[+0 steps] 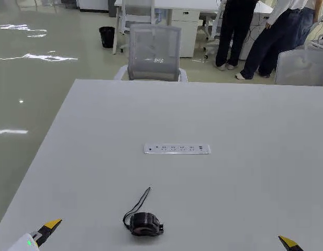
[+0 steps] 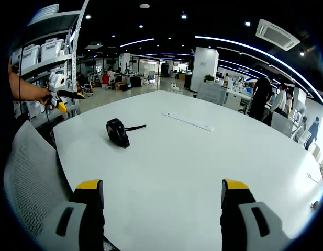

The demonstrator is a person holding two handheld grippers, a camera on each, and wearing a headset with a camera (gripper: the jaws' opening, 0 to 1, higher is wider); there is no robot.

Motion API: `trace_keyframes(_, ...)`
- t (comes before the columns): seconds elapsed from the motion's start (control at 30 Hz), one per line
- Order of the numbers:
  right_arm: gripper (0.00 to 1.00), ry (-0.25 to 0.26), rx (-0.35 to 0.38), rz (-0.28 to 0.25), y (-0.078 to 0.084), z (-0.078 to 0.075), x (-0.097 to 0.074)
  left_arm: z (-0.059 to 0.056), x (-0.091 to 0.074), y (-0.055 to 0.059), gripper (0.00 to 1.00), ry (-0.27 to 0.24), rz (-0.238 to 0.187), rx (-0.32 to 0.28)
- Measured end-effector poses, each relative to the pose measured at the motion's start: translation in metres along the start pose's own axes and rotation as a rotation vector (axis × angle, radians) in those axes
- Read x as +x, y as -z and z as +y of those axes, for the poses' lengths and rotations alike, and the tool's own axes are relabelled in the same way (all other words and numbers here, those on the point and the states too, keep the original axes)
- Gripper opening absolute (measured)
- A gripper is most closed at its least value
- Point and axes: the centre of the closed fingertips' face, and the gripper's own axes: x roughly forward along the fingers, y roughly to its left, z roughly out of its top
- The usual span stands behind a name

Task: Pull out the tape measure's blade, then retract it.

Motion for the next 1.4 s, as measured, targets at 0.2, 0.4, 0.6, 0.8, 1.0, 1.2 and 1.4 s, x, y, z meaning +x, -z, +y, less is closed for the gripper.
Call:
trace_keyframes(0.2,0.95,-0.016,-0.008,0.006,0.002,0.002,0.006,0.006,0.003,-0.002,0.99,-0.002,0.0,0.003)
trace_keyframes(0.4,0.95,-0.031,-0.018,0.007,0.001,0.0,0.014,0.006,0.012,-0.005,0.99,0.003,-0.012,0.025)
trace_keyframes(0.6,0.95,-0.05,-0.022,0.008,-0.001,-0.001,0.022,0.004,0.026,-0.002,0.99,0.023,0.013,0.037)
trace_keyframes(0.8,0.95,-0.07,-0.028,0.019,0.0,-0.001,0.032,0.002,0.034,-0.005,0.99,0.038,0.022,0.04)
trace_keyframes(1.0,0.95,-0.085,-0.037,0.018,-0.002,-0.001,0.04,0.003,0.04,-0.006,0.99,0.05,0.032,0.051)
trace_keyframes(1.2,0.95,-0.1,-0.046,0.025,-0.003,-0.001,0.047,0.007,0.045,-0.003,0.99,0.059,0.047,0.058)
trace_keyframes(1.4,0.94,-0.104,-0.049,0.031,-0.002,-0.004,0.054,0.012,0.05,-0.004,0.99,0.059,0.052,0.058)
